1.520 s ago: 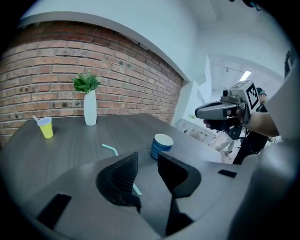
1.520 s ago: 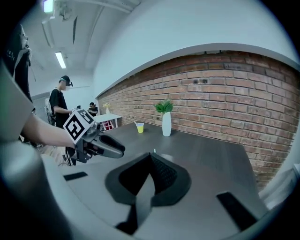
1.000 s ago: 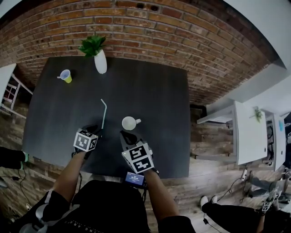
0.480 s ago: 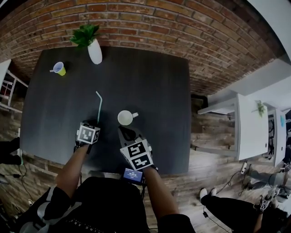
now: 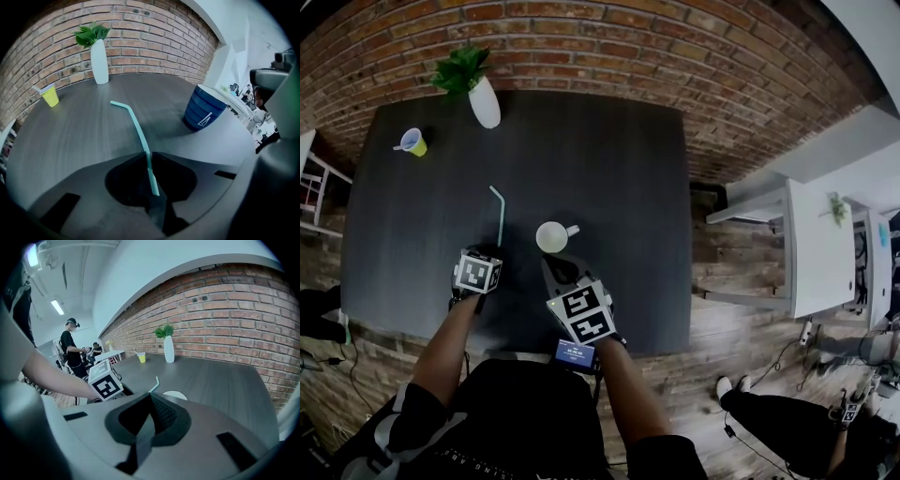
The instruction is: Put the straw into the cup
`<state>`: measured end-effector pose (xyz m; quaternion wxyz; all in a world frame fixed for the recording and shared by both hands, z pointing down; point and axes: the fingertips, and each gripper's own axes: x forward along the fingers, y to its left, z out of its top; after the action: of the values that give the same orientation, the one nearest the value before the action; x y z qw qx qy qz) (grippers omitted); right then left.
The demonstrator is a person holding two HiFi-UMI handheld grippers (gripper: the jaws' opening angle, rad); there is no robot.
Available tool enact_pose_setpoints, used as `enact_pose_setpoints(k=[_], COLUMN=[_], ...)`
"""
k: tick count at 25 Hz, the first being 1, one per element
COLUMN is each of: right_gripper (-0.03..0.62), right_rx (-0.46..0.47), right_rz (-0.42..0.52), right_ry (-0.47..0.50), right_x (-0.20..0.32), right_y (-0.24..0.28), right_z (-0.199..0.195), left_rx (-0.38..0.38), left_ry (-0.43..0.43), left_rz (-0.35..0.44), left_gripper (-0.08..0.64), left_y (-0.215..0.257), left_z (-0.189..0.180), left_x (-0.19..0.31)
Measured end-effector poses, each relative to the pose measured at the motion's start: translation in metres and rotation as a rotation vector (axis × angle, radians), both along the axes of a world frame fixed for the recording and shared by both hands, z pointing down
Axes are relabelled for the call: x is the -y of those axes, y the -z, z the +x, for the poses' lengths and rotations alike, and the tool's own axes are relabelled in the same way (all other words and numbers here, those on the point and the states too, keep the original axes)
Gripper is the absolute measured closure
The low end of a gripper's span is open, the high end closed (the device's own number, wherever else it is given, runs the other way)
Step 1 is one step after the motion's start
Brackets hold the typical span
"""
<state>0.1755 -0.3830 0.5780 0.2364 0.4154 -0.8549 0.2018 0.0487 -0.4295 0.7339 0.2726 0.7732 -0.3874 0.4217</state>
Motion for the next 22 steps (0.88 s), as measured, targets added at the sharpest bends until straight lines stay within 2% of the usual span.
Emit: enact_pose_setpoints(k=[7,11,13,16,18,20,22], right_gripper=[0.601,0.600,0.601,0.600,0.600,0.600,0.601], right_rx=[-0.001,-0.004,-0.004,0.022,0.082,0.207,0.393], right_rz=[0.001,0.000,0.000,0.001,-0.004,-0.019,-0.041], right_ry=[-0.021,-0.025,-0.027,-0.033,-0.049,-0.081,-0.124], right_x=[-0.005,-0.008,-0.009,-0.007,-0.003,0.005,0.015], right_y=[0.001,0.004,0.005,0.009,0.016,0.028,0.047], right_z=[0.003,0.002,0.000,-0.006,-0.013,-0.020,-0.025], left_rx=[-0.013,-0.059,-0.110,-0.258,-0.429,-0.617,-0.742], left_ry=[-0.080,-0.089,-0.082,-0.097,-0.130,-0.182,-0.236], left_rz=[-0.004,-0.003,0.011,0.062,0.124,0.200,0.268], left_gripper=[0.529,0.531,0.531,0.531,0.531,0.531,0.531], left_y=[0.000,0.006,0.014,0.045,0.086,0.136,0.178], left_z=[0.003,-0.001,0.000,0.007,0.018,0.031,0.040], left_x=[-0.001,-0.005,-0.008,-0.011,-0.014,-0.021,-0.028])
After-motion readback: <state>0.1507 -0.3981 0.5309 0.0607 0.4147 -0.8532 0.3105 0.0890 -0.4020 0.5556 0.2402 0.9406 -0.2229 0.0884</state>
